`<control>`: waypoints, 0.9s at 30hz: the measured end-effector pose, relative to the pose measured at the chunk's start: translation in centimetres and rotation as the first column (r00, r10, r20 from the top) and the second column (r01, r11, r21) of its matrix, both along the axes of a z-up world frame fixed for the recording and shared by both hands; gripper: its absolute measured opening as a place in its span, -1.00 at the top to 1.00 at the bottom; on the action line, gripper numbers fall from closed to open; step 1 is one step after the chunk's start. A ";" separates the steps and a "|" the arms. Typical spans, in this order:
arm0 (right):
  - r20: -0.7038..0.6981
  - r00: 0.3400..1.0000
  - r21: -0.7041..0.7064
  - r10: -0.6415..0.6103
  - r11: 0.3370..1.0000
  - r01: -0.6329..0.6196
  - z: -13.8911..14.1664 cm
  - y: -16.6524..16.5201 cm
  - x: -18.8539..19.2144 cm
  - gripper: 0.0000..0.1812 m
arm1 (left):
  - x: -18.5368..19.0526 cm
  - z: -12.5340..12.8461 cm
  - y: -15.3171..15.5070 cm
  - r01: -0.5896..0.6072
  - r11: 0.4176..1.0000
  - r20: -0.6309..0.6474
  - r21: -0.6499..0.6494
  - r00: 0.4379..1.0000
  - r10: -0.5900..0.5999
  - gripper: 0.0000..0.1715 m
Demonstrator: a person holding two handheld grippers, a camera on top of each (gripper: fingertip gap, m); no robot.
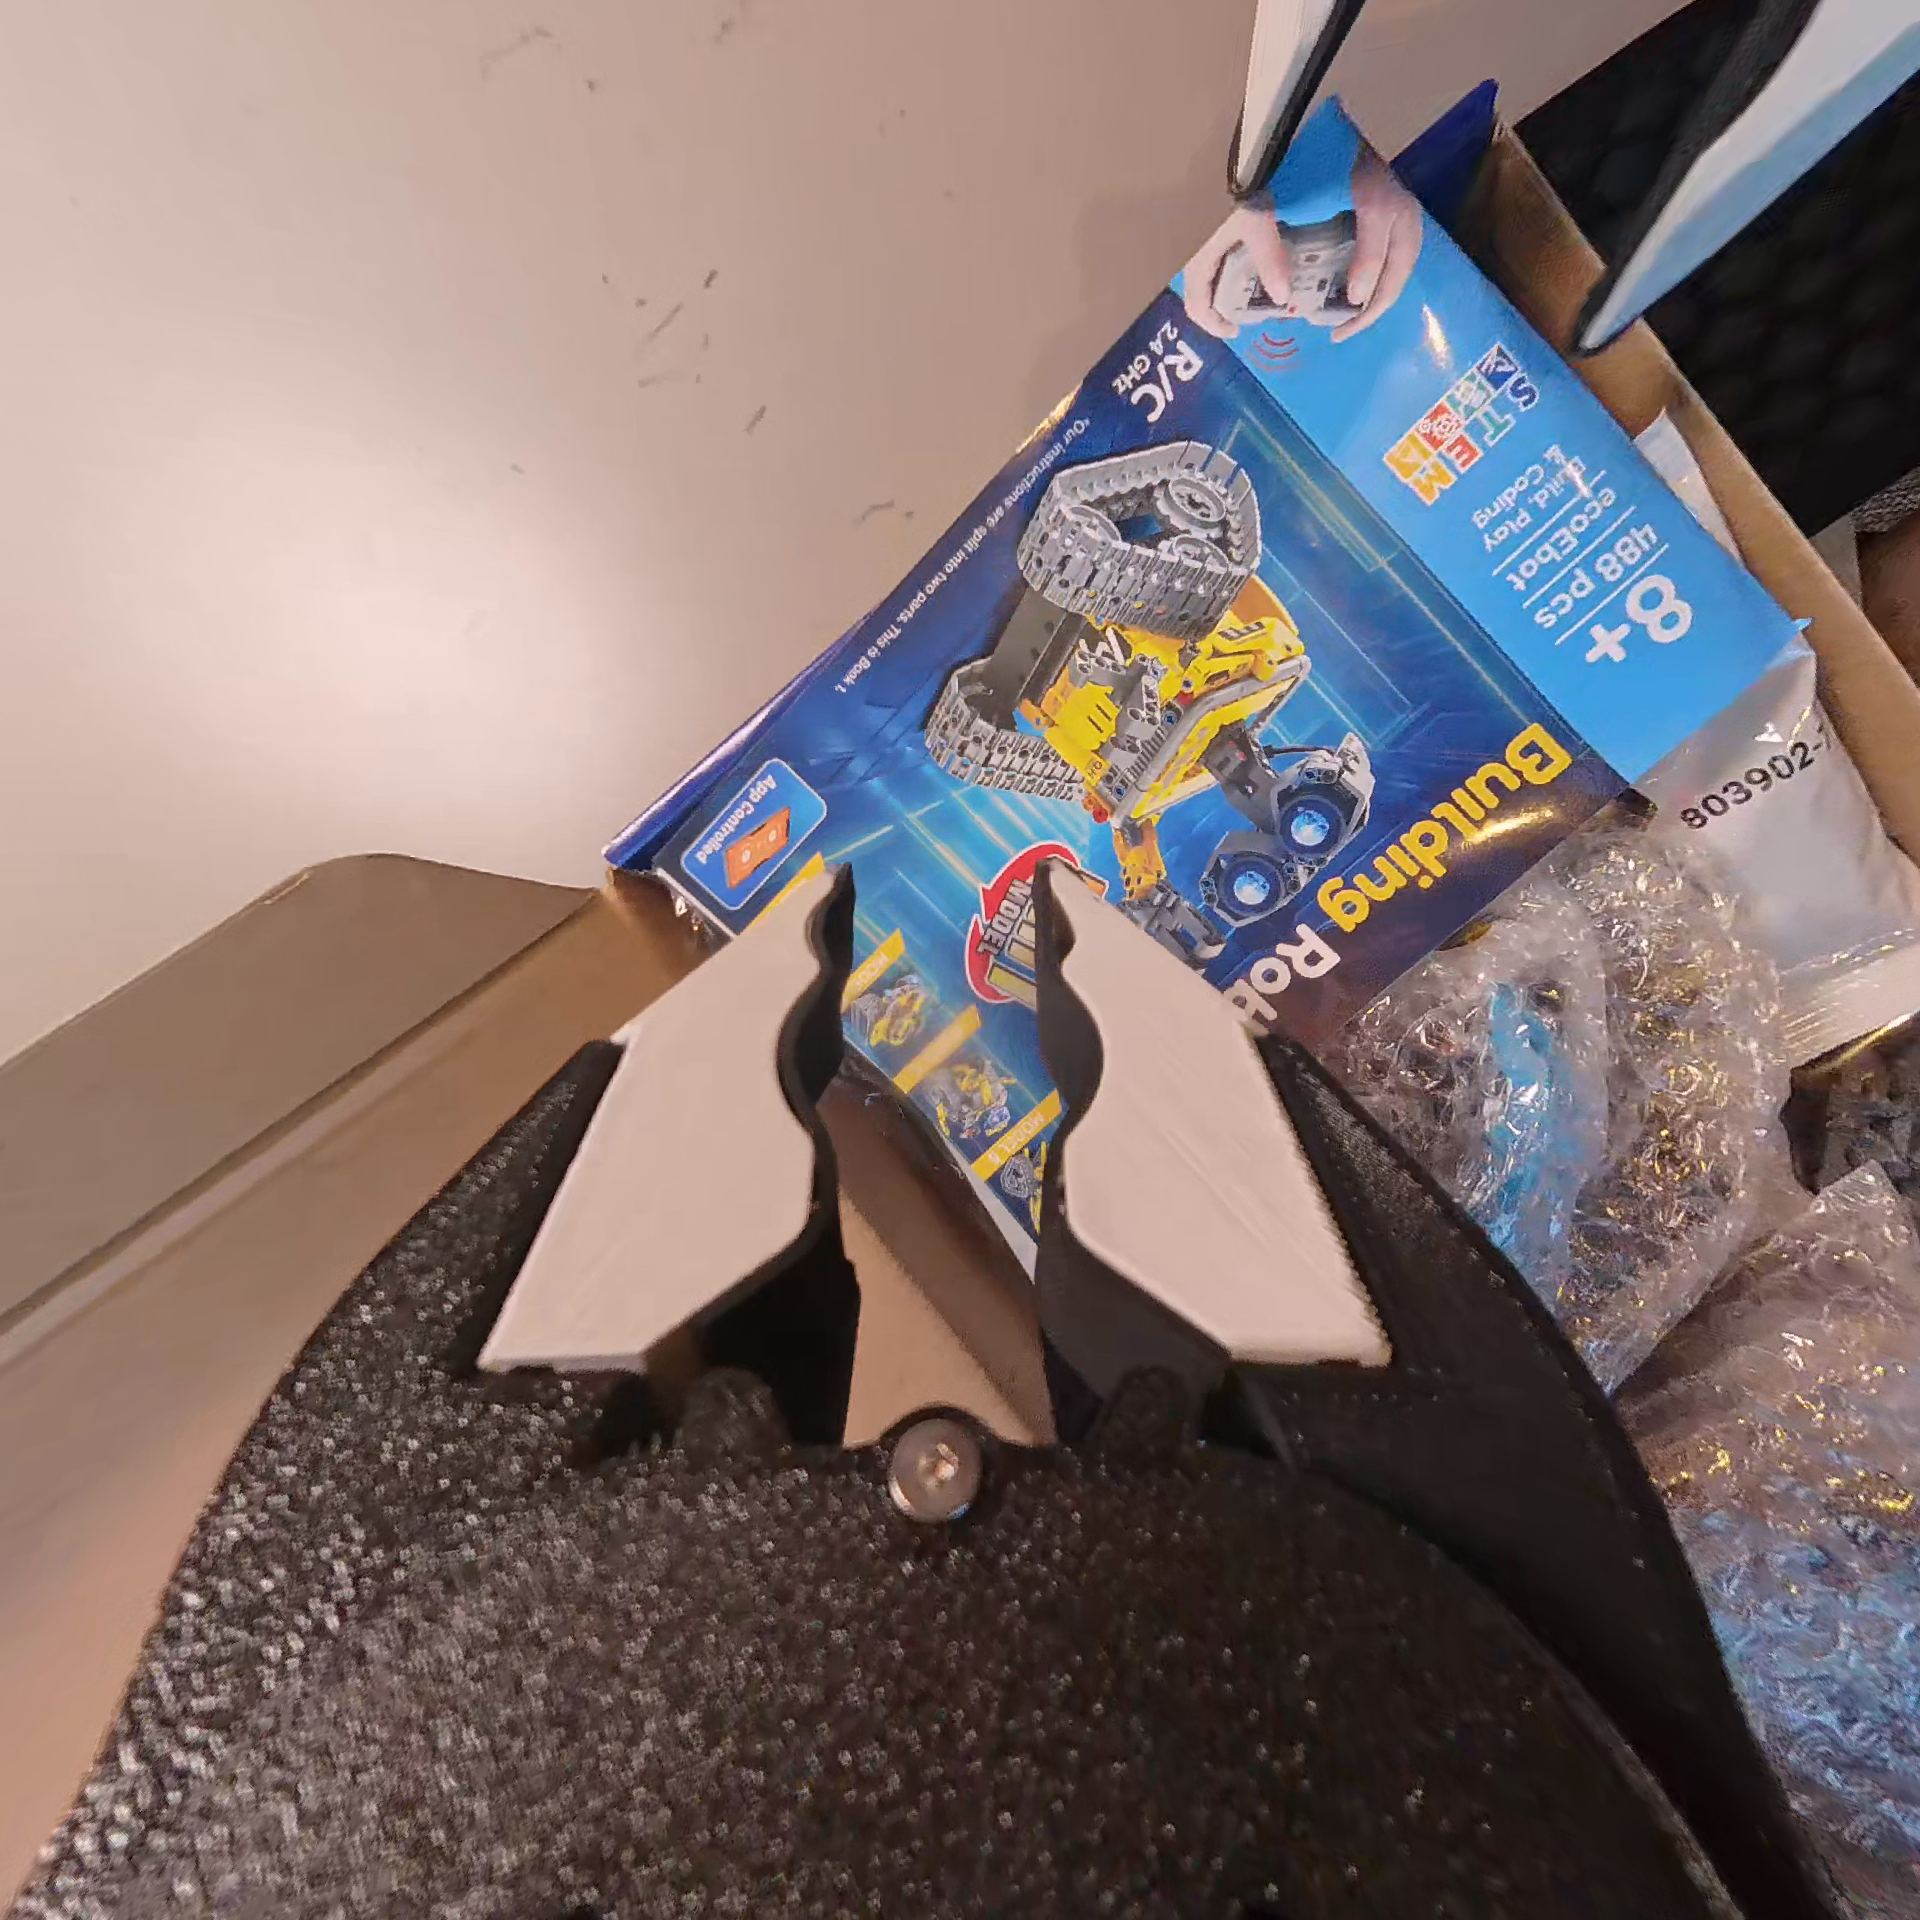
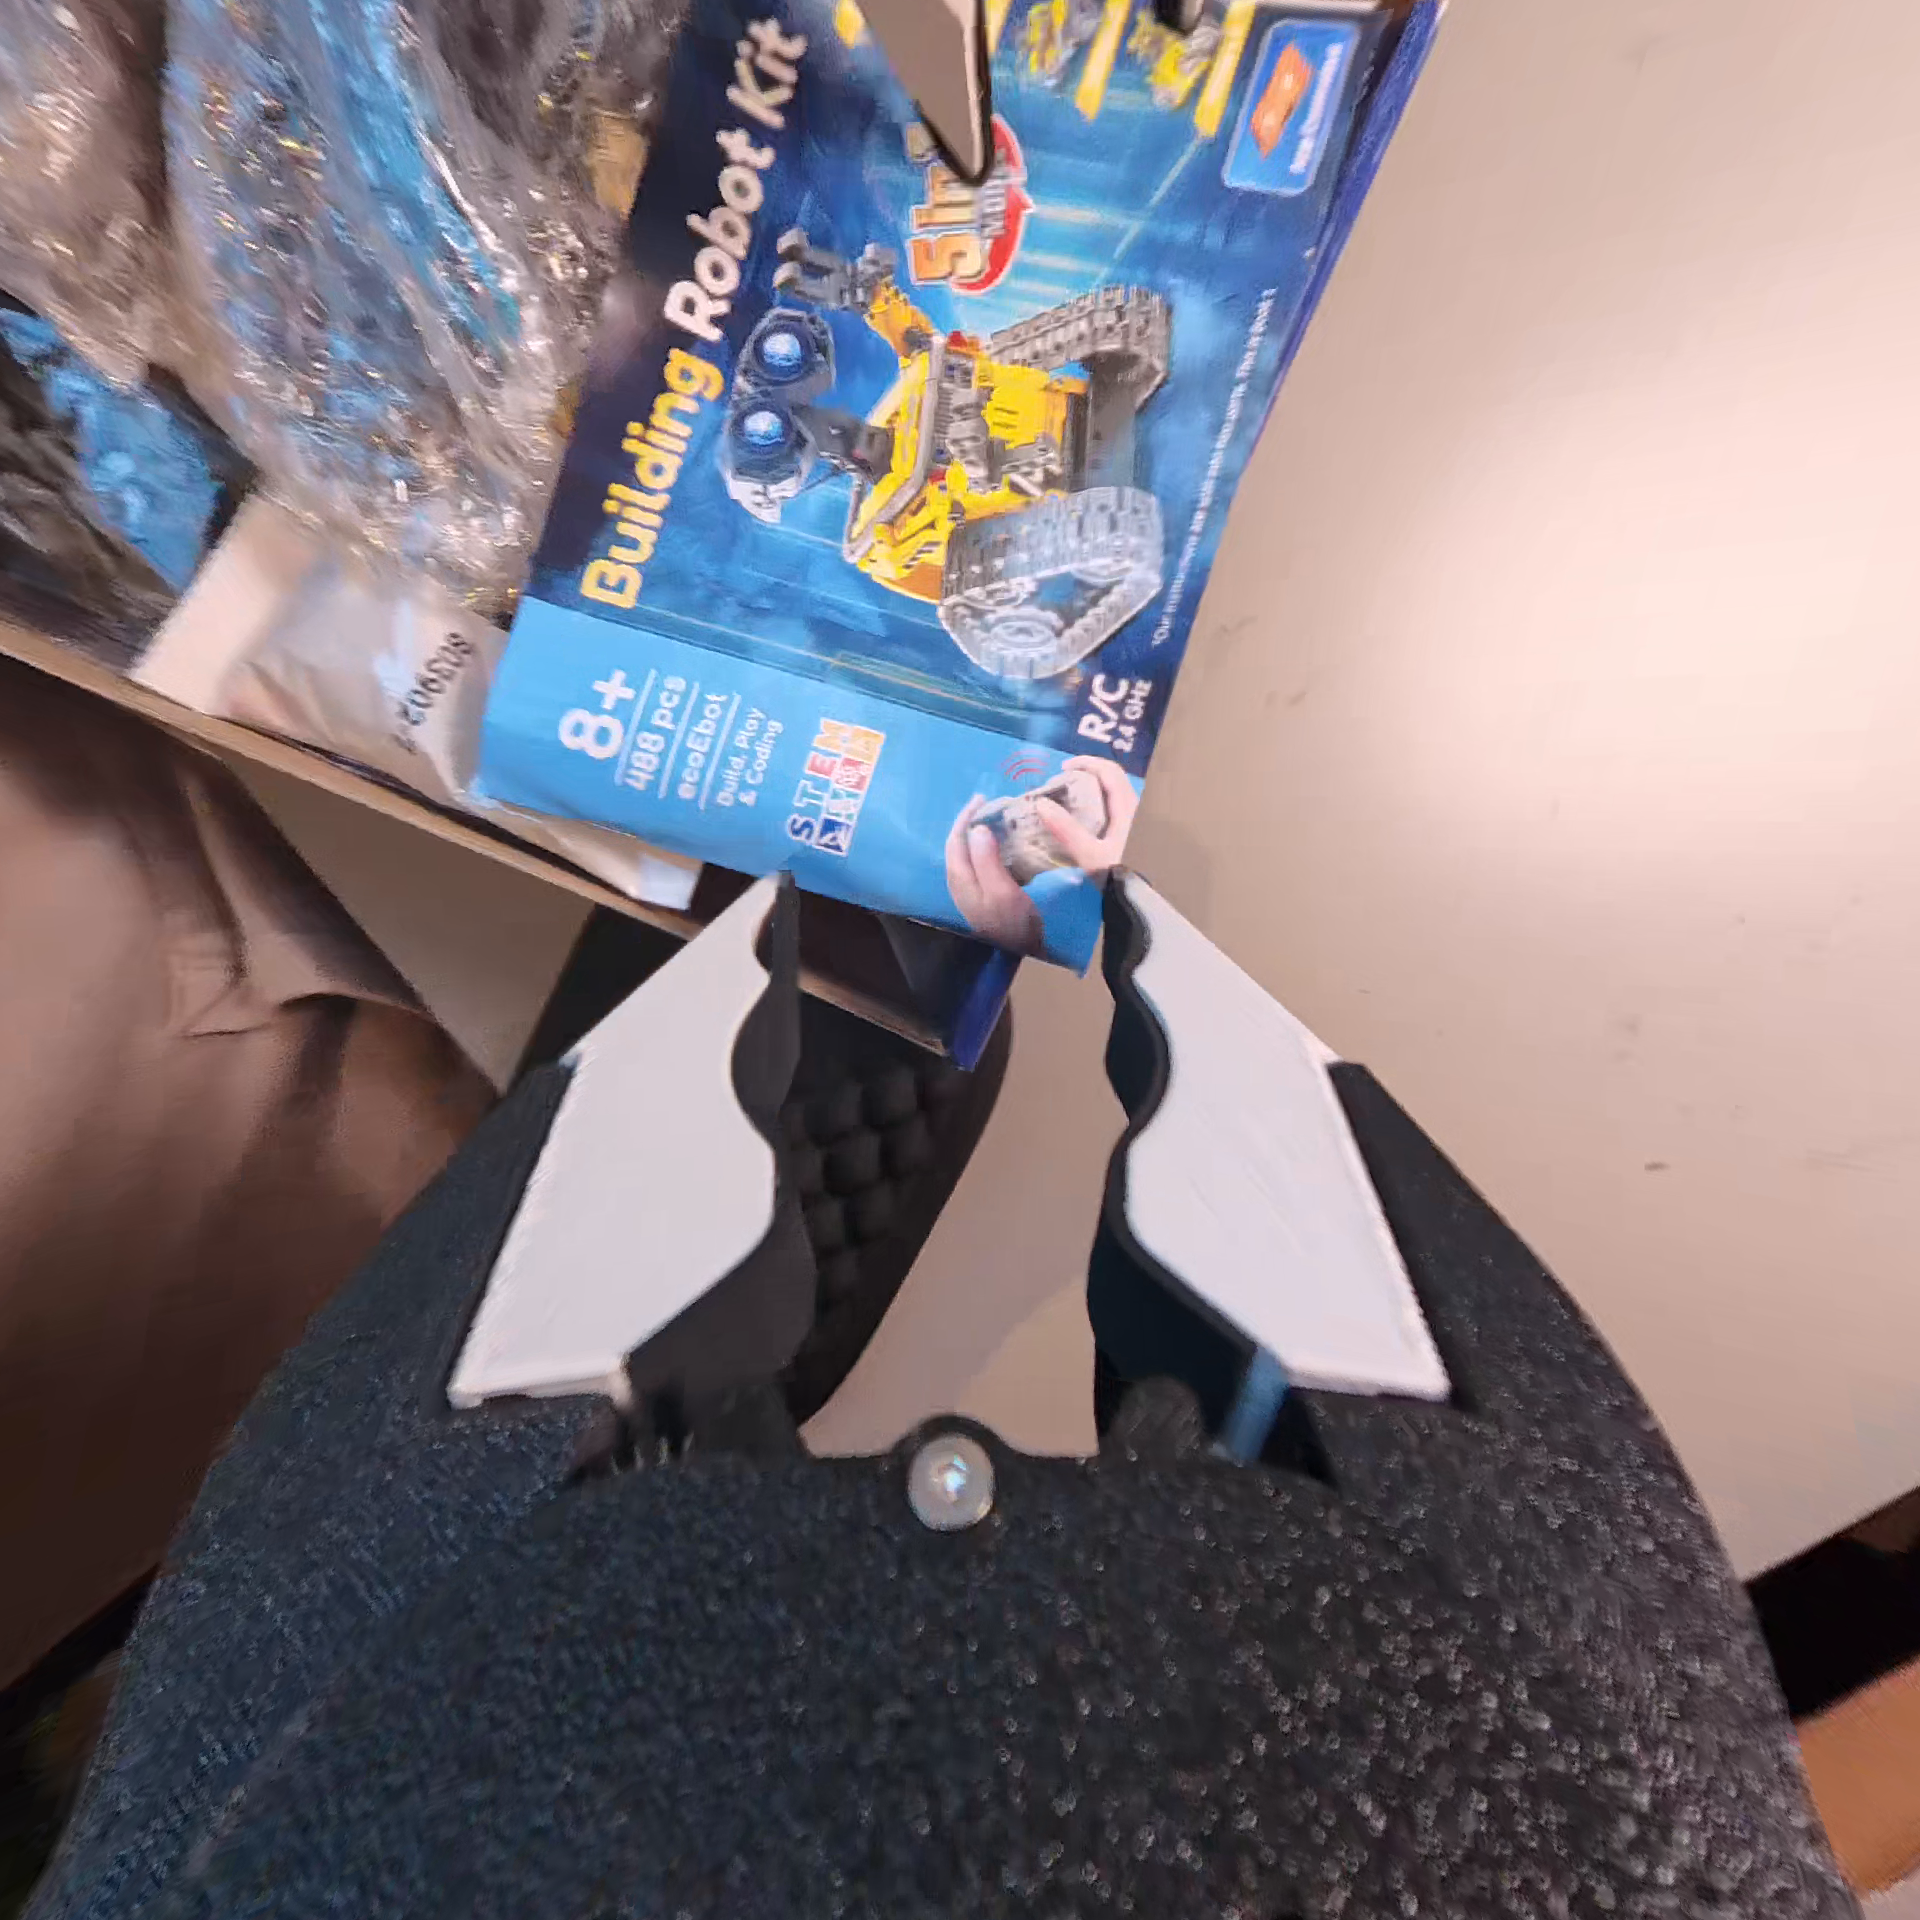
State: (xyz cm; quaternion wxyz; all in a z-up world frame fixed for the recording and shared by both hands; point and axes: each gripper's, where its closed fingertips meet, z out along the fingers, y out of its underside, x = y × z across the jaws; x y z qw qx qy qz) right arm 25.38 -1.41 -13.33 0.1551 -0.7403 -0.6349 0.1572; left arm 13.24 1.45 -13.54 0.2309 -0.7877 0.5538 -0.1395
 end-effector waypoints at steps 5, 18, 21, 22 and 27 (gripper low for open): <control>0.002 0.994 -0.003 0.108 0.994 -0.108 -0.3 -2.9 -1.0 0.96 | -0.3 0.2 -0.5 -0.001 1.000 0.007 0.003 1.000 0.001 0.57; 0.060 0.988 0.148 0.146 0.977 -0.153 -1.2 0.6 0.5 0.58 | -2.0 4.5 -2.4 -0.071 0.993 0.123 0.092 0.991 0.059 0.47; 0.058 0.984 0.179 0.171 0.967 -0.179 -0.5 -0.3 0.4 0.67 | -3.1 5.8 -4.2 -0.108 0.986 0.158 0.128 0.984 0.087 0.46; 0.059 0.982 0.200 0.182 0.961 -0.190 -0.2 -0.6 0.4 0.70 | -3.4 6.1 -5.0 -0.119 0.984 0.174 0.132 0.980 0.095 0.46; 0.062 0.974 0.186 0.217 0.956 -0.225 -0.9 -2.1 0.7 0.78 | -4.6 5.6 -9.6 -0.157 0.980 0.225 0.122 0.966 0.127 0.45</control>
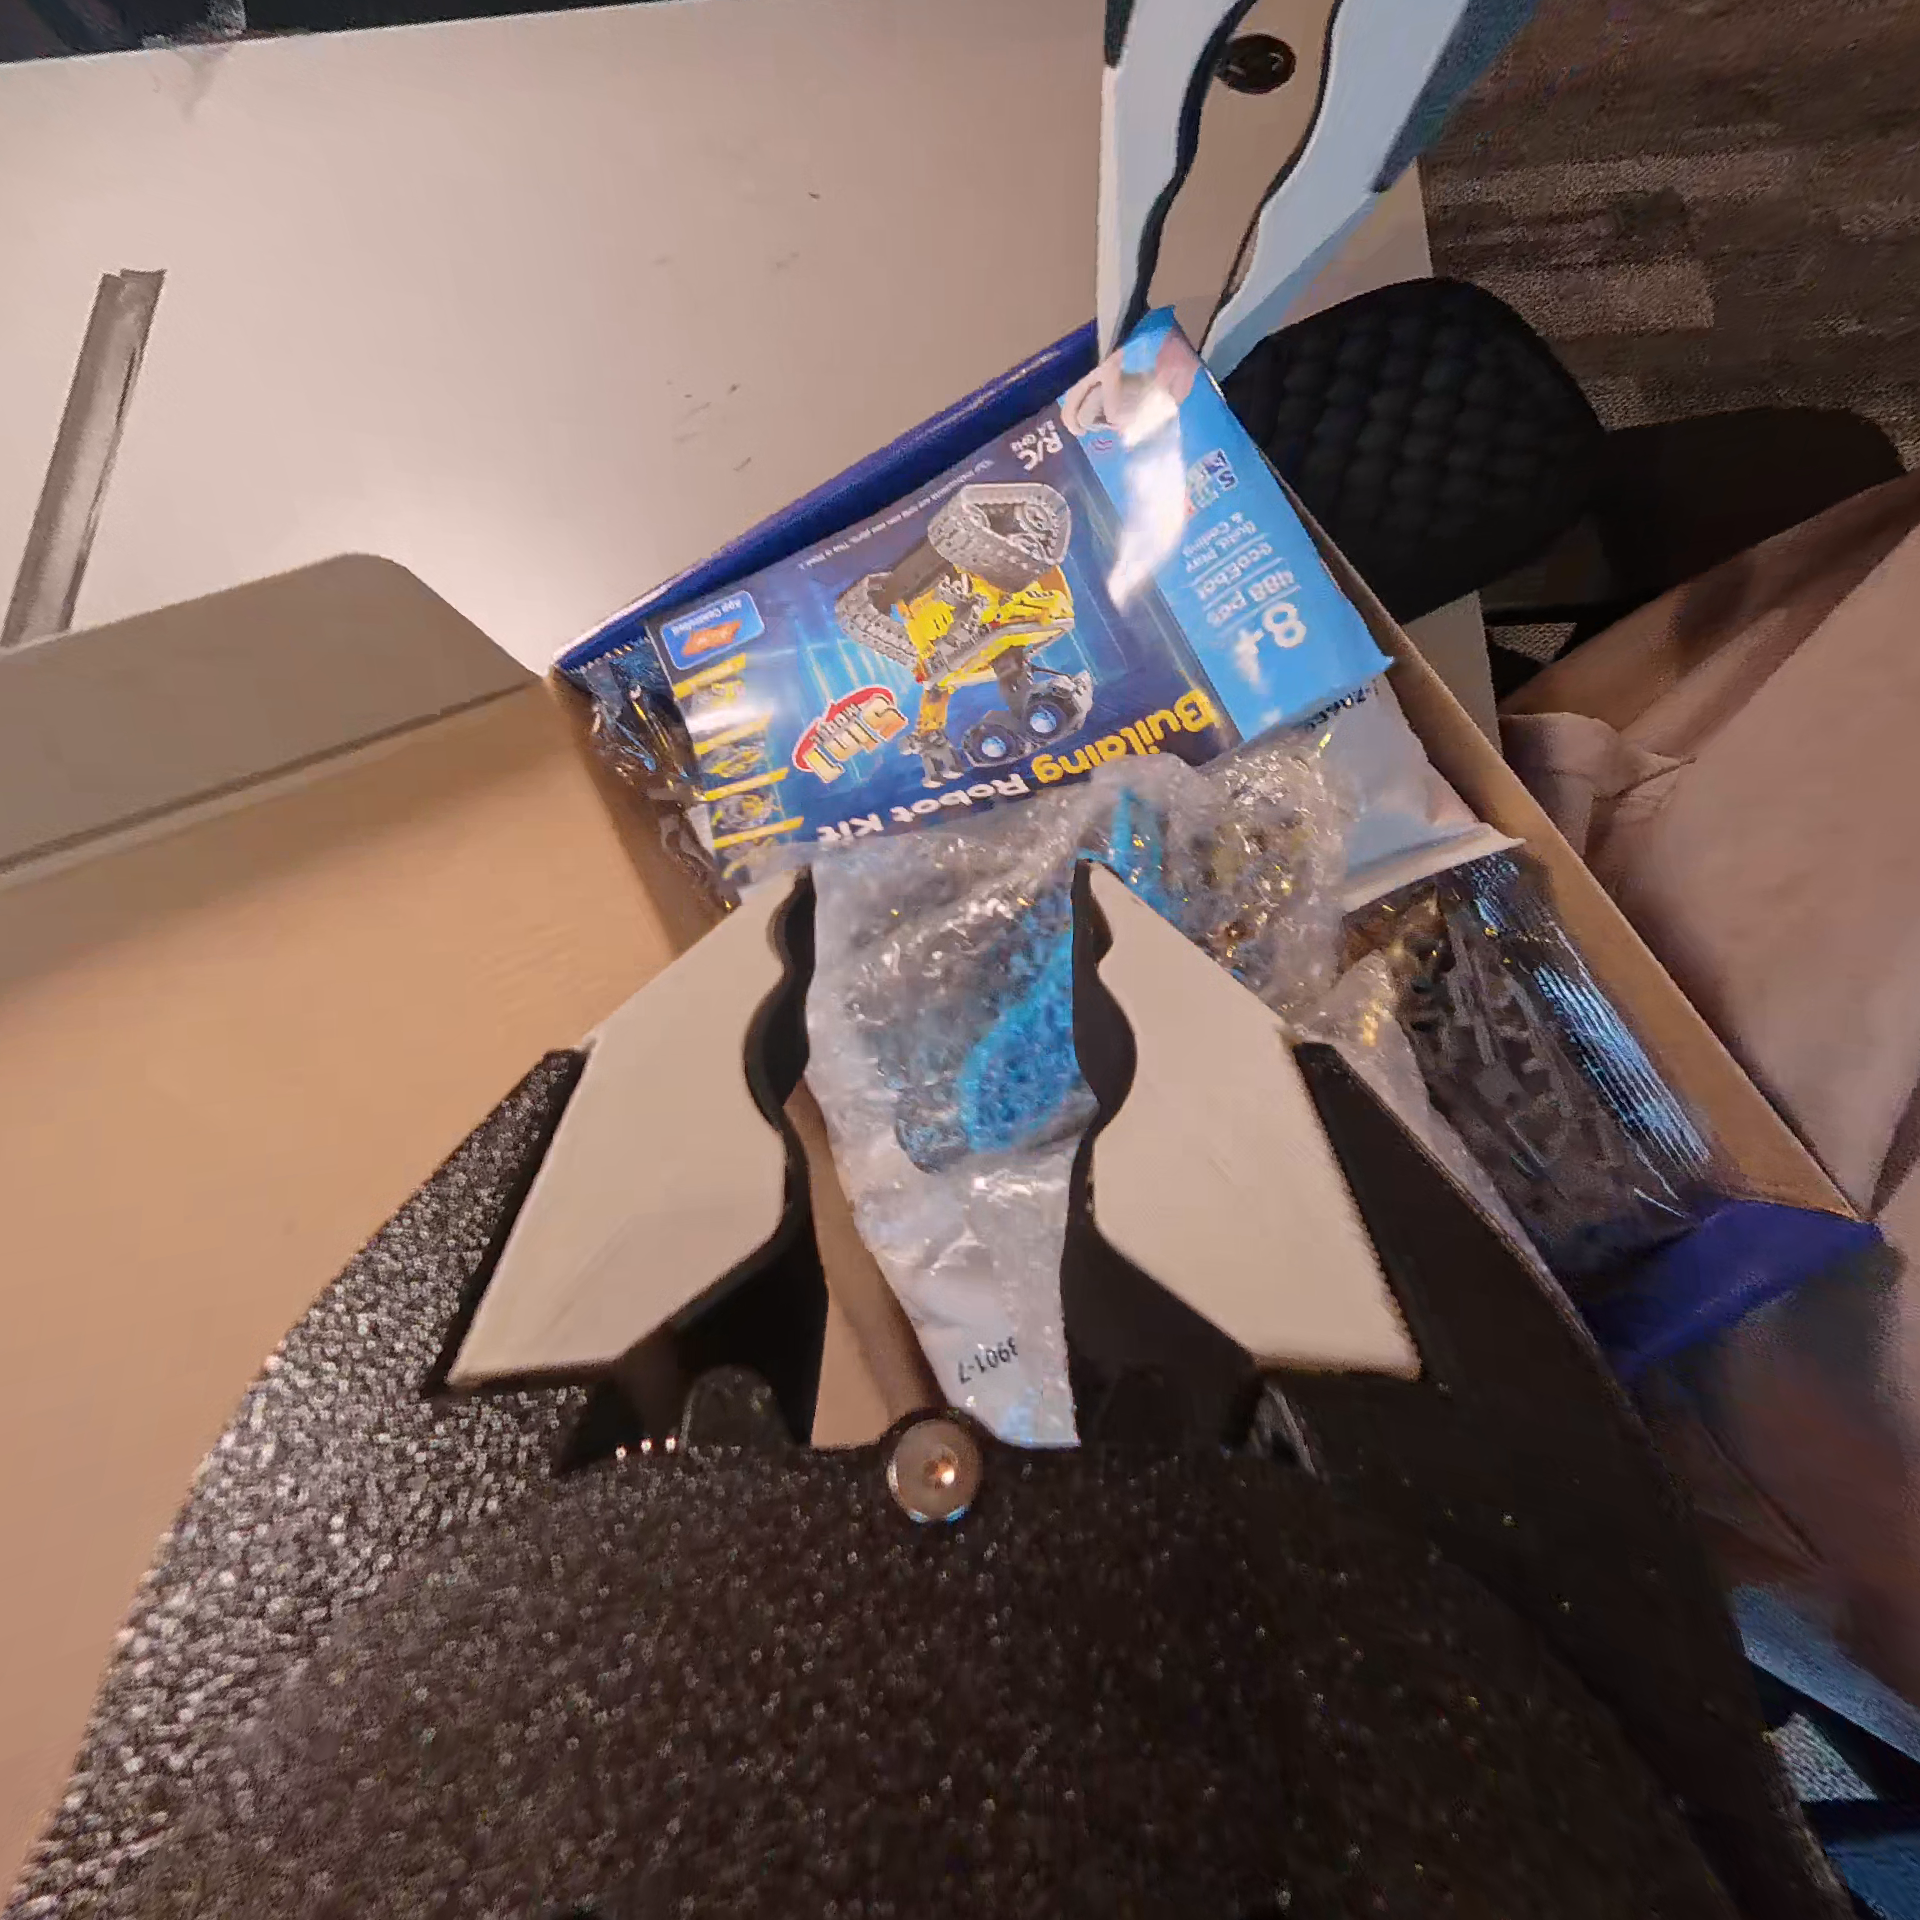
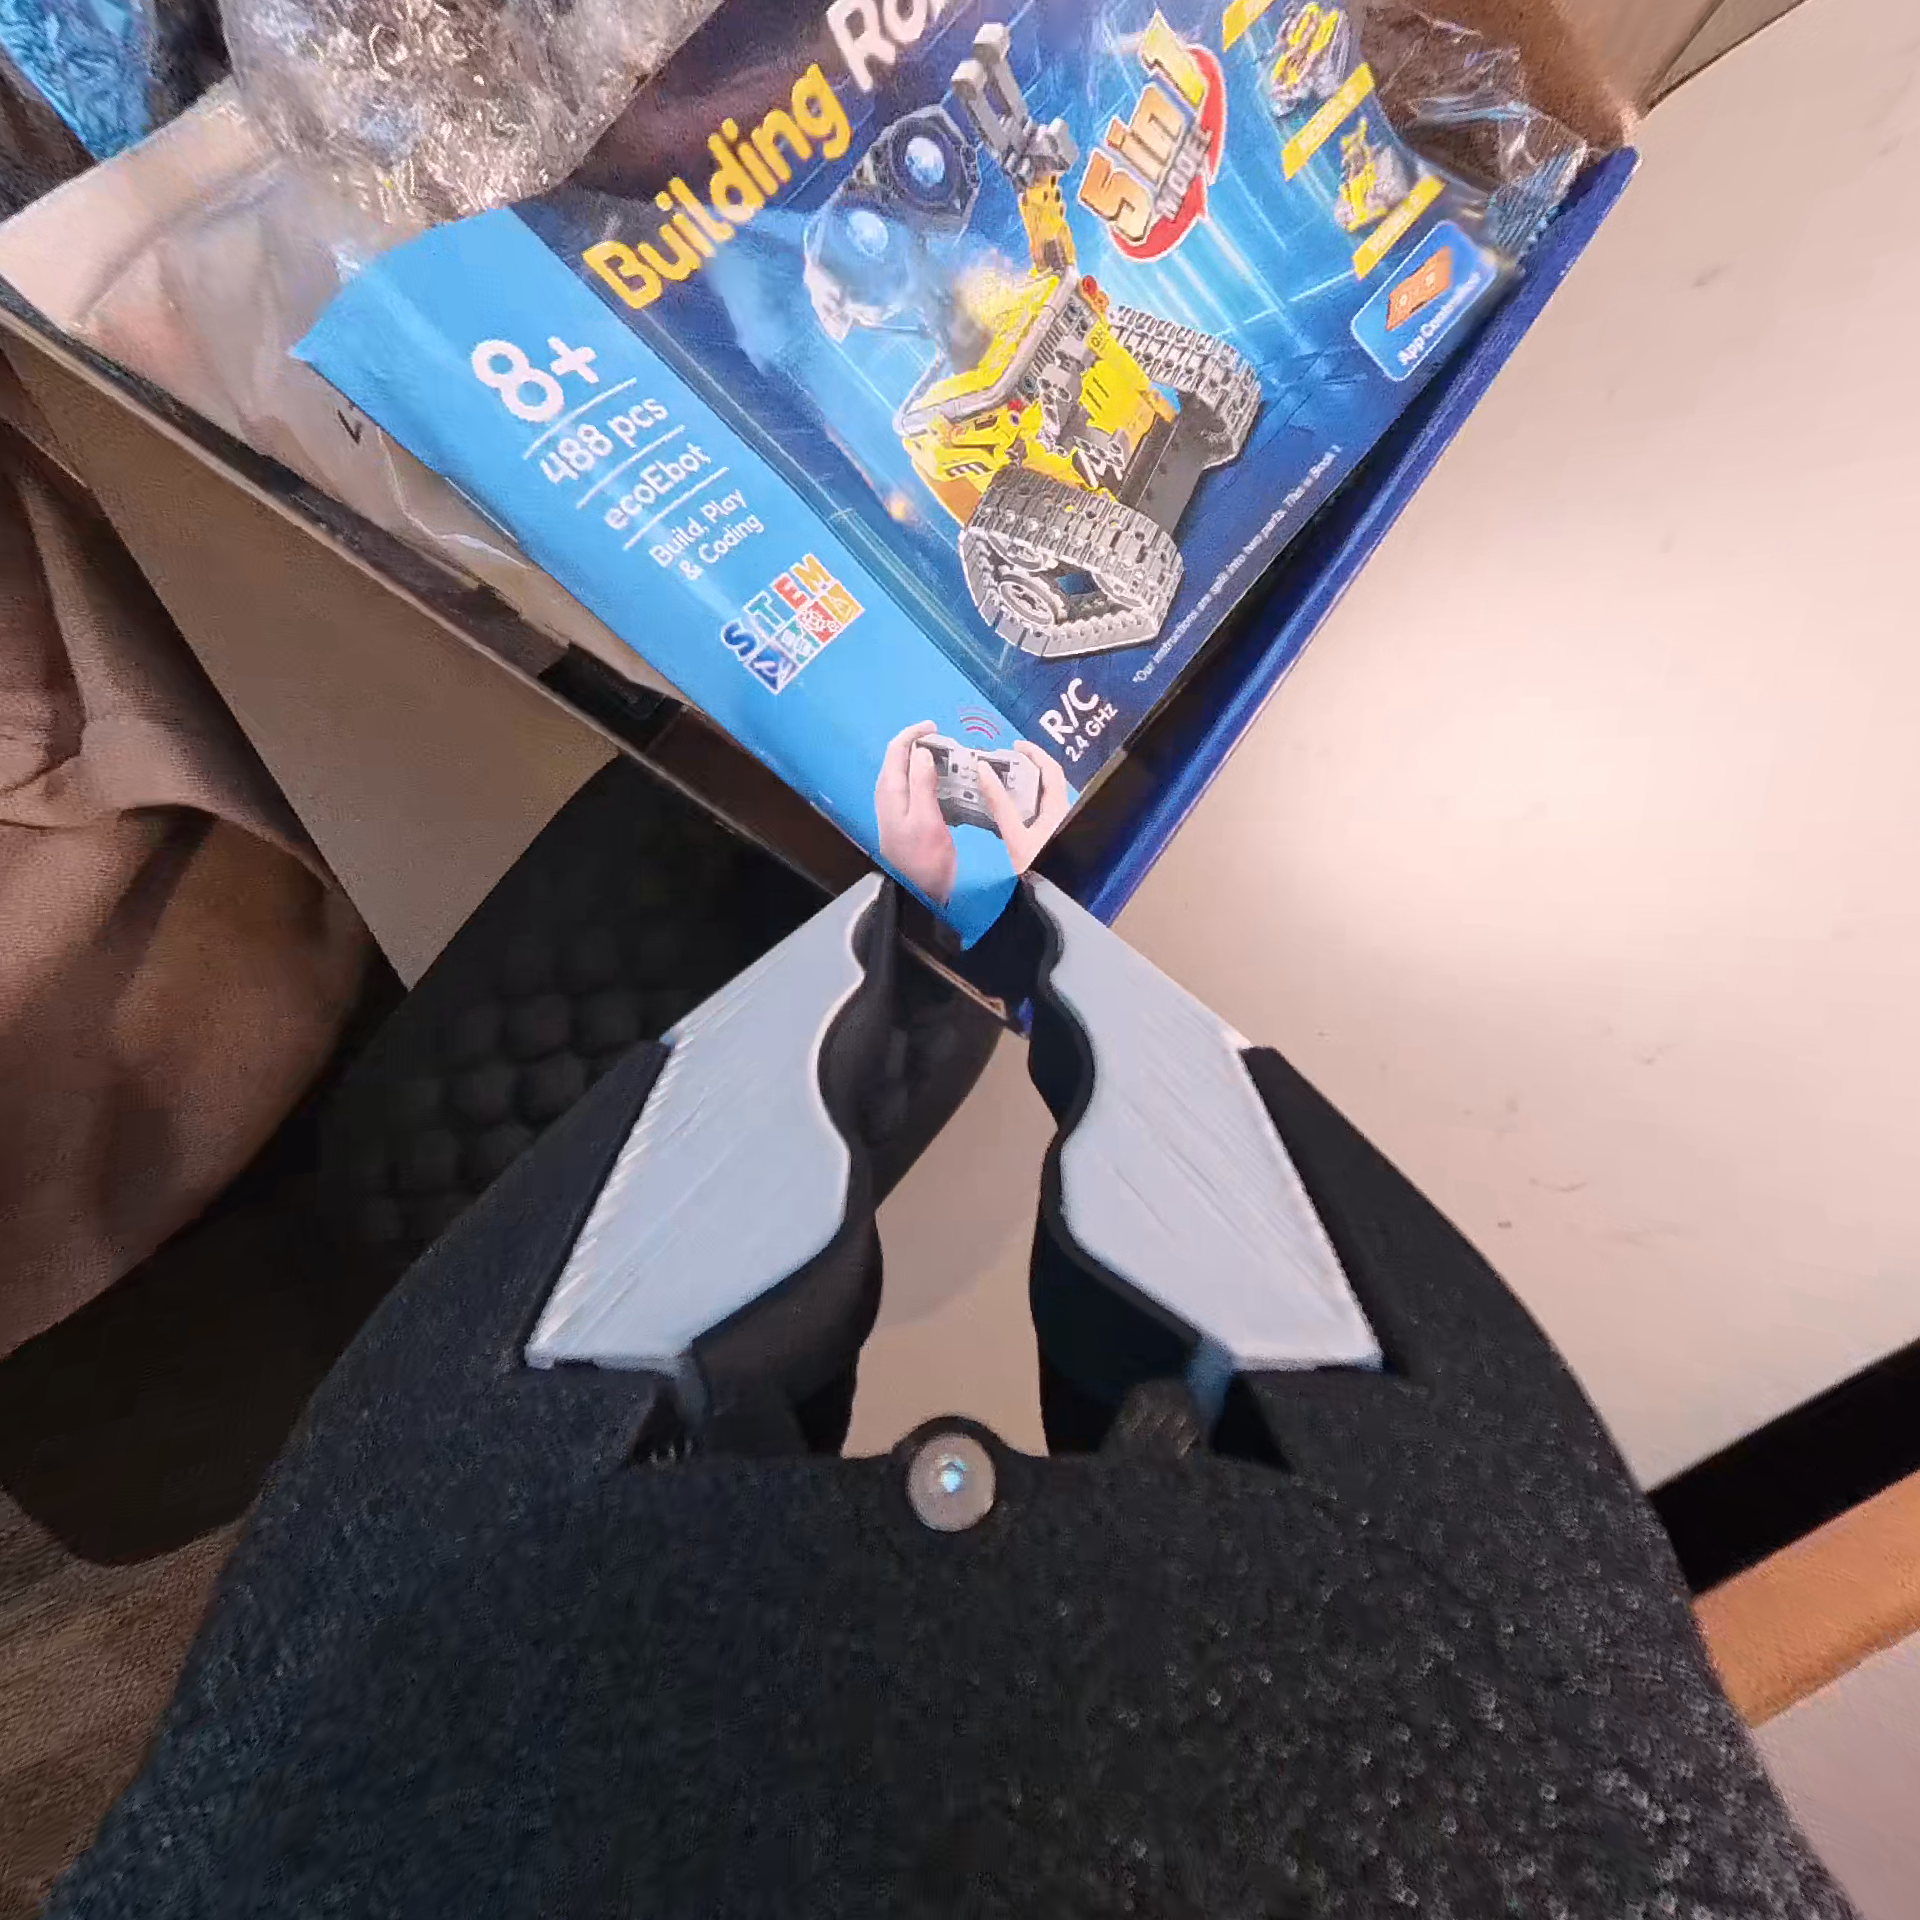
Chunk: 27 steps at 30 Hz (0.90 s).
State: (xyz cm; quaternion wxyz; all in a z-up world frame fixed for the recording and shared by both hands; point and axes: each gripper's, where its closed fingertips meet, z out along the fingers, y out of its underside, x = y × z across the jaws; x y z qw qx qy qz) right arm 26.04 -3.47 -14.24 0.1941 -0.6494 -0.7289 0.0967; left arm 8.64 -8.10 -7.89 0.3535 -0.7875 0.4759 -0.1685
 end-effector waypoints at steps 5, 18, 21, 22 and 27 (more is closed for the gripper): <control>0.086 0.995 -0.036 0.040 0.999 -0.037 -0.5 0.9 -0.5 0.67 | -0.4 -2.2 -1.9 -0.052 0.998 -0.019 -0.025 0.998 0.051 0.43; 0.179 0.966 -0.225 0.189 0.963 -0.147 -2.1 -0.2 -2.9 0.63 | -8.2 -1.7 -8.8 -0.504 0.863 0.135 0.006 0.856 0.499 0.42; 0.194 0.958 -0.212 0.211 0.963 -0.169 -2.0 -0.2 -3.0 0.63 | -12.1 -1.8 -10.8 -0.679 0.733 0.227 -0.036 0.709 0.668 0.43; 0.199 0.955 -0.195 0.219 0.964 -0.180 -1.8 -0.1 -3.0 0.62 | -13.3 -2.2 -11.3 -0.723 0.687 0.257 -0.072 0.652 0.713 0.41; 0.003 0.998 -0.229 0.068 0.971 -0.065 3.4 2.9 -3.7 0.40 | -16.7 -4.7 -11.8 -0.809 0.528 0.365 -0.258 0.424 0.829 0.25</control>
